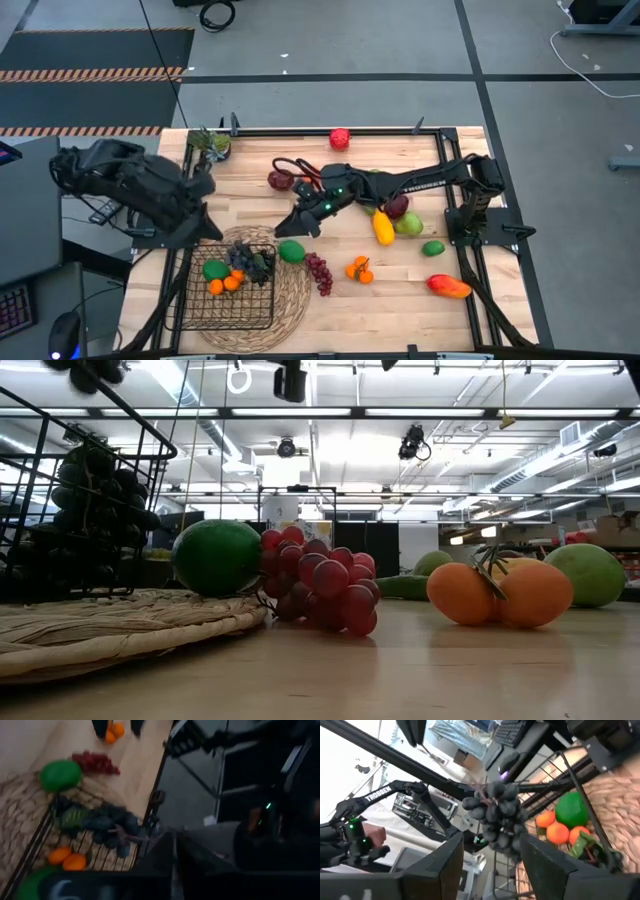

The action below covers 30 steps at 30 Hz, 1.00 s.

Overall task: Build produce basket
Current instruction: Put the black grapes into the black wire basket, then put the tangerine into the black wire basket

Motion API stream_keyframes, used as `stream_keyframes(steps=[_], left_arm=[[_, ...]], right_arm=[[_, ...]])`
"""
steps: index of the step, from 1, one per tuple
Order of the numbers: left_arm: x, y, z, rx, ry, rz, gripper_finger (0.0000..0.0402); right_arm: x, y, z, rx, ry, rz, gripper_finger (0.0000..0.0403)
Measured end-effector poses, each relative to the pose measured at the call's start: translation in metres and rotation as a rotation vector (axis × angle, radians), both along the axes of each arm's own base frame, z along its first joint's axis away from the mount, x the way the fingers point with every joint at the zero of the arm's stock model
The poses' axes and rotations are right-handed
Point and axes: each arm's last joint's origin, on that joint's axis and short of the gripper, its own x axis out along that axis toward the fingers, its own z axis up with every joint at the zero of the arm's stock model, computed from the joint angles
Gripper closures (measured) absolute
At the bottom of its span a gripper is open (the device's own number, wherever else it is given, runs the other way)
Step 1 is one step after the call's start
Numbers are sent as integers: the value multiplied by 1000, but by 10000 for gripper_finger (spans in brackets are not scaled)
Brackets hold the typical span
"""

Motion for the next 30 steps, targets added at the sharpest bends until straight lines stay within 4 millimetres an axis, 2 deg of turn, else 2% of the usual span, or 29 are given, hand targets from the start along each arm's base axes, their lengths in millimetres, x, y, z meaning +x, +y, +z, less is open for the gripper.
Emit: stream_keyframes(steps=[4,9,15,21,27,30], left_arm=[[2,-6,-7,15,87,-18,319],[10,-12,-18,61,191,-32,255],[27,-18,-25,152,185,-25,203],[55,-22,-29,239,96,-19,189],[88,-15,-45,303,152,66,189],[105,-11,-52,332,155,68,192]], right_arm=[[-3,-5,-3,2,54,22,203],[-13,-9,4,-38,87,39,204],[-34,-13,13,-93,179,47,204],[-70,-11,16,-164,409,84,204],[-110,3,30,-271,543,82,204],[-123,14,33,-344,577,61,204]])
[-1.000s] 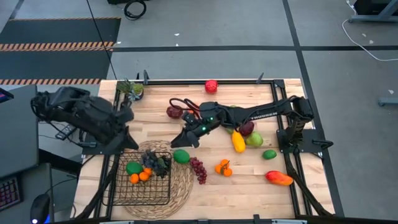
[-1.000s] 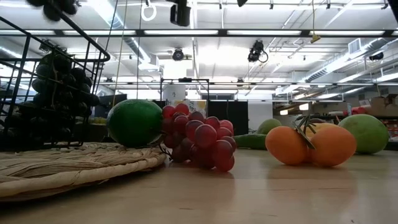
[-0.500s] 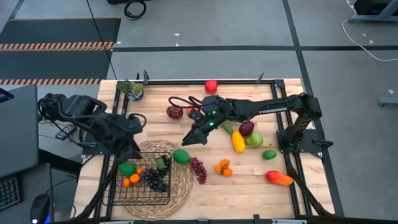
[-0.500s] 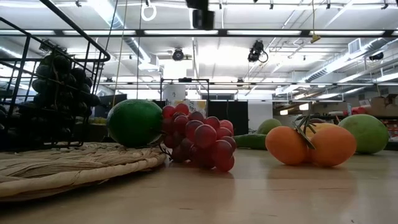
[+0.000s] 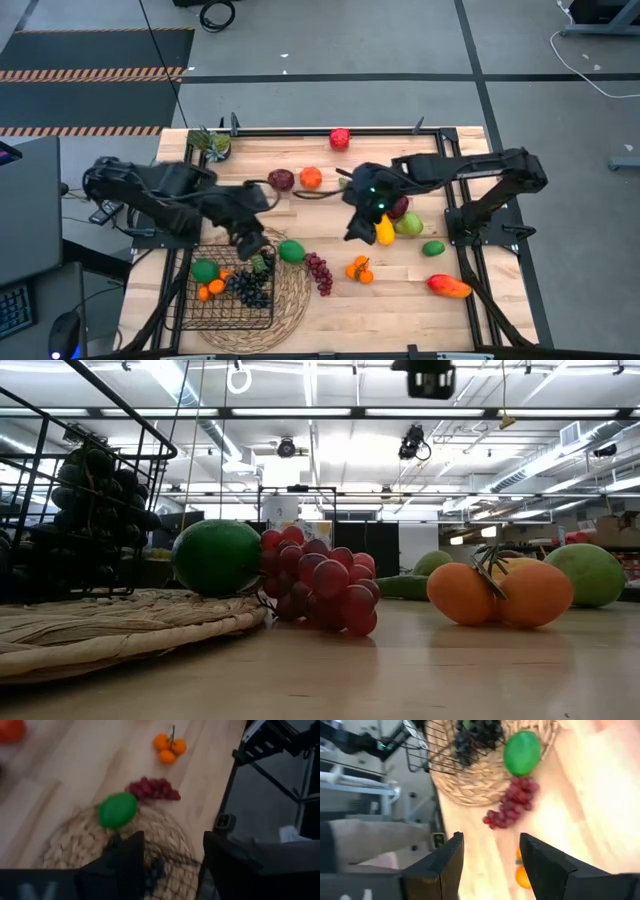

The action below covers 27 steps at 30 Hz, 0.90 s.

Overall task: Build produce basket
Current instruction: Put the tangerine into the black wire basket

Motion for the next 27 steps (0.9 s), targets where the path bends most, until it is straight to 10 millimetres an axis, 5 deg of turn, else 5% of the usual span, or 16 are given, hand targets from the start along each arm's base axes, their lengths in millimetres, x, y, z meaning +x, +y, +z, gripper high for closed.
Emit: stream_keyframes(steps=[5,12,21,27], left_arm=[[32,-2,-8,58,-90,-72,208],[62,-6,-13,50,-210,-78,223],[68,-10,-8,-6,-285,-46,226],[65,-19,-7,-28,-282,-55,226]], right_arm=[[-3,26,-10,-46,66,62,204],[-5,55,-57,-96,292,149,204],[-11,53,-125,-52,317,77,204],[-19,44,-153,-61,360,-7,204]])
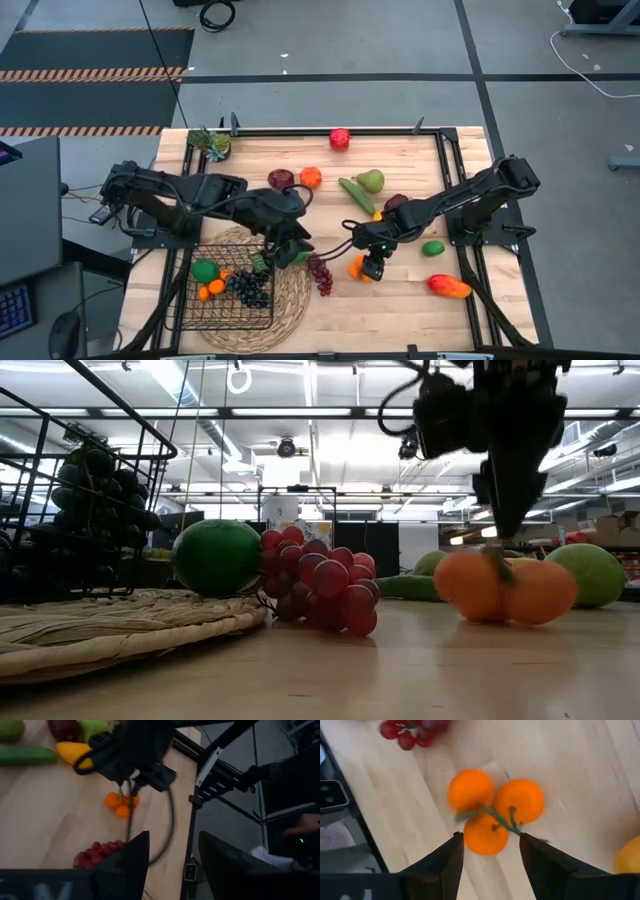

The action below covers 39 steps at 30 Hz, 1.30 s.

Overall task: Build produce basket
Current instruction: Put the tangerine into the black wire basket

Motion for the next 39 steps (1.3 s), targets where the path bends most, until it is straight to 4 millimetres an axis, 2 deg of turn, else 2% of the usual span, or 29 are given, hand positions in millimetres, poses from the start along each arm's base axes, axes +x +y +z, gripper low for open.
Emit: stream_keyframes(steps=[5,10,18,24,32,39], left_arm=[[-2,-6,0,-1,1,-19,228],[-2,-7,0,-14,5,-12,228],[-2,-7,0,-15,5,-9,228],[-2,-6,0,-13,4,-6,228],[-2,-6,0,-9,3,-9,228],[-2,-6,0,-9,3,-9,228]], right_arm=[[3,2,-4,31,-58,-20,208],[5,2,-3,30,-85,-32,236],[2,2,-5,18,-45,-25,303],[1,5,-5,6,-50,-7,391],[0,5,-5,-1,-48,-2,397],[-5,3,7,11,-70,-36,398]])
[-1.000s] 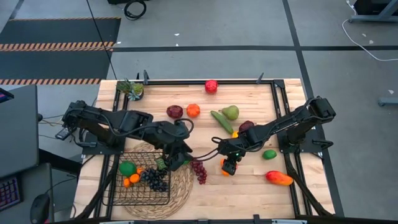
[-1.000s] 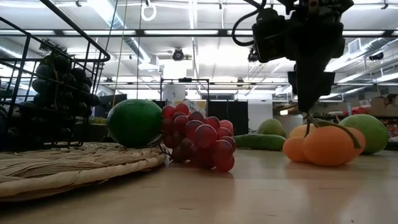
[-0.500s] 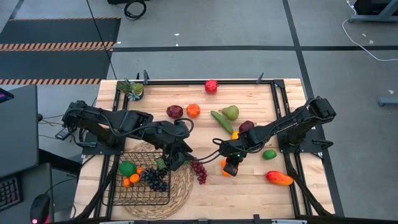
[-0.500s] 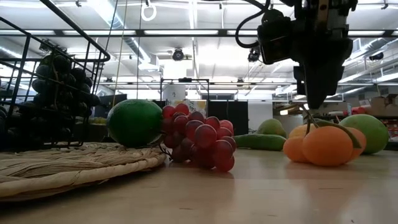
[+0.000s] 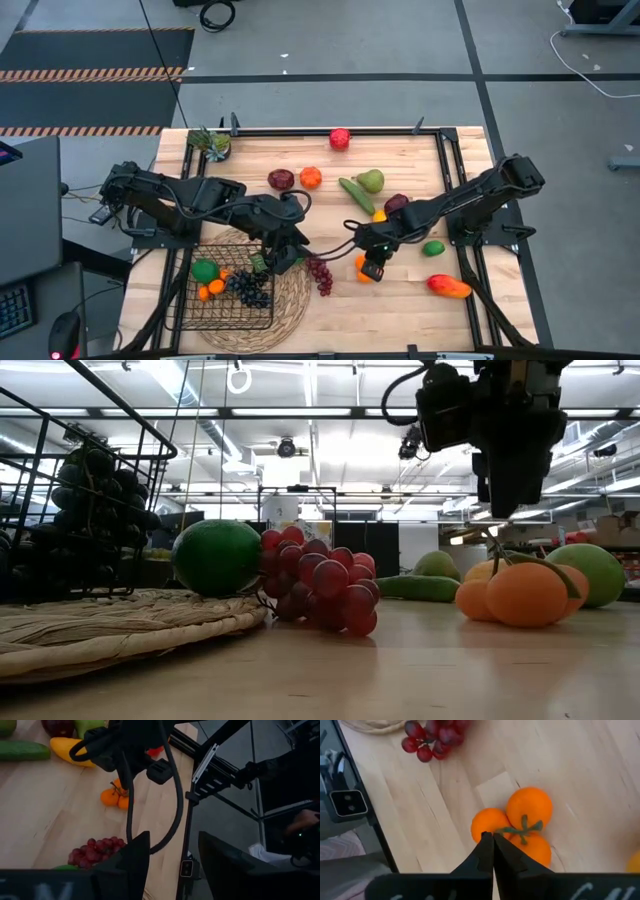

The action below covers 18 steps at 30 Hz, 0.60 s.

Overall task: Build produce basket
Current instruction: Put the tangerine into the black wire basket

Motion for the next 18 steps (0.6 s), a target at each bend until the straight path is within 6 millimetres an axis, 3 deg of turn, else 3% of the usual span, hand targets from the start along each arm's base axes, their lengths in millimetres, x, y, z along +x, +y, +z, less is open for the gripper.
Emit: stream_keyframes(steps=[5,18], left_arm=[[0,0,0,0,0,0,228],[0,0,0,18,-5,-4,228]], right_arm=[[-6,-1,0,34,78,-72,371],[-6,-4,1,-31,83,-301,229]])
